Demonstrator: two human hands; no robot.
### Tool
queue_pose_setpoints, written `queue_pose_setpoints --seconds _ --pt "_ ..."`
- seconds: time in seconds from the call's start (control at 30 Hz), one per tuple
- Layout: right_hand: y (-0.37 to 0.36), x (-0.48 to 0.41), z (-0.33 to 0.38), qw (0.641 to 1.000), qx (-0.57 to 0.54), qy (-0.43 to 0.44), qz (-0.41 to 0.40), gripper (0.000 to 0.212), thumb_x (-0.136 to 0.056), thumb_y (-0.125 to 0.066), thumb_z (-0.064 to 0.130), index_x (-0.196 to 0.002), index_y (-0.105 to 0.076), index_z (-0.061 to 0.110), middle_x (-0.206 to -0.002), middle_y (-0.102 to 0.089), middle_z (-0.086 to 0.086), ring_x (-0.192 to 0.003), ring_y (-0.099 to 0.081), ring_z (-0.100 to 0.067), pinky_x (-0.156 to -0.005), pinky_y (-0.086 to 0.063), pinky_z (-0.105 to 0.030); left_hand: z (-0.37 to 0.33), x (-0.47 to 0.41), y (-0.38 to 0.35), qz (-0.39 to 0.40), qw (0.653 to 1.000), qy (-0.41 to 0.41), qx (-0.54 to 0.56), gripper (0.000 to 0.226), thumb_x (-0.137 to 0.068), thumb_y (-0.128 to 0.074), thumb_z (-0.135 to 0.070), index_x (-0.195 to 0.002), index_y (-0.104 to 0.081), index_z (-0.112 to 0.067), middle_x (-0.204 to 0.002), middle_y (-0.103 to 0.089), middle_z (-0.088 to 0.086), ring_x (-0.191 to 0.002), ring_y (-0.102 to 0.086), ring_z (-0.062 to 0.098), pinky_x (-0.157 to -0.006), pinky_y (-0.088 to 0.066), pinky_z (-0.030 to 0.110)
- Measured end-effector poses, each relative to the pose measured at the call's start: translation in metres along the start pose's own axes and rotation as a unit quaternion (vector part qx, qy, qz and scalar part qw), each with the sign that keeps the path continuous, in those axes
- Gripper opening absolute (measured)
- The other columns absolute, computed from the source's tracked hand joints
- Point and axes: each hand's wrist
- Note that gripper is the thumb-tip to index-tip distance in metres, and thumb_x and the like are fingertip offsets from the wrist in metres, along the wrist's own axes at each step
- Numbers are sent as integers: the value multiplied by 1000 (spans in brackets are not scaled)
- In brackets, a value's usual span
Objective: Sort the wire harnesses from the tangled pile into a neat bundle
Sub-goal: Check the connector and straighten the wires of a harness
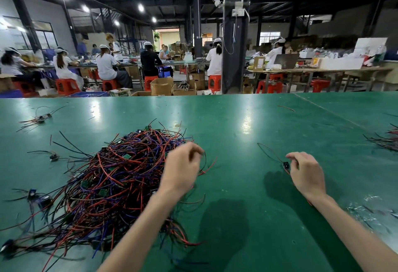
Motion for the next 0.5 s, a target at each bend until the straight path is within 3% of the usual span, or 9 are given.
queue_pose_setpoints --seconds 0.1,0.23,0.33,0.5 --pt "1 1 4 1000 7 6 -3 19 -82 -56 -10 -89 -71 0 -90 -69 -16 -88 -61 -36 -77 -49 -42 20 -20 24 -79 972 11 -222 16 -93 -51 -15 -104 -63 -10 -100 -64 4 -88 -55 17 -75 -48 28" --pt "2 2 4 1000 -4 -4 -11 19 -81 -57 -10 -84 -71 1 -88 -70 -15 -86 -61 -35 -77 -48 -41 34 -30 27 -19 922 85 -378 18 -92 -56 -22 -102 -61 -7 -101 -65 10 -97 -59 27 -72 -48 34" --pt "3 2 2 1000 -18 -15 -14 19 -82 -56 -9 -83 -71 2 -88 -70 -14 -86 -61 -34 -78 -48 -41 34 -34 27 -36 922 103 -372 5 -86 -56 -6 -87 -61 -6 -88 -67 12 -81 -60 29 -60 -42 33" --pt "4 0 0 998 -48 -25 -29 21 -81 -56 -10 -81 -72 4 -87 -70 -12 -85 -62 -32 -77 -50 -40 32 -49 42 -37 946 150 -283 18 -83 -51 -4 -78 -69 -2 -83 -68 13 -68 -55 28 -62 -44 32"
Point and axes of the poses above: each hand's wrist, its own x-axis away from the middle knuckle, its own y-axis out of the back of the hand, z = x × y
